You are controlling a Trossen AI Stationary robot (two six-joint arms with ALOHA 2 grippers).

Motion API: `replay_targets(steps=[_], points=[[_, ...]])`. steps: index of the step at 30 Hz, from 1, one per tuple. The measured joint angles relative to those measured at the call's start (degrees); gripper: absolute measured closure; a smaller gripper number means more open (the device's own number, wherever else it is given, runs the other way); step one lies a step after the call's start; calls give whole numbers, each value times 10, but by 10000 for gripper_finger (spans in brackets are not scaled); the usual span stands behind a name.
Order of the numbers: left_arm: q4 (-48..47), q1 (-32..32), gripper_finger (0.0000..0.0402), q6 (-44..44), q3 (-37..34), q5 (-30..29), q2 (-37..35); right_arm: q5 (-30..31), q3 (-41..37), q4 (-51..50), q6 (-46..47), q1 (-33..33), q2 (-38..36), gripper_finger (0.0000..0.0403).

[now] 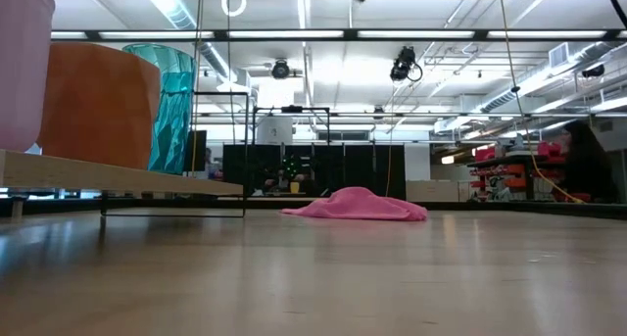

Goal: Stack small to large cups/mugs on shelf
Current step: Put the purple cup on the shelf

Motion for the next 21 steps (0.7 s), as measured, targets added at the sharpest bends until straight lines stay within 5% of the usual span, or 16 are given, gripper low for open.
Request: replay_targets(steps=[14, 21], points=[[1, -127, 378, -227, -166, 205, -59, 35, -1, -117, 82, 6, -44, 391], [30, -206, 378, -308, -226, 287, -59, 14, -1, -90, 110, 15, -40, 390]])
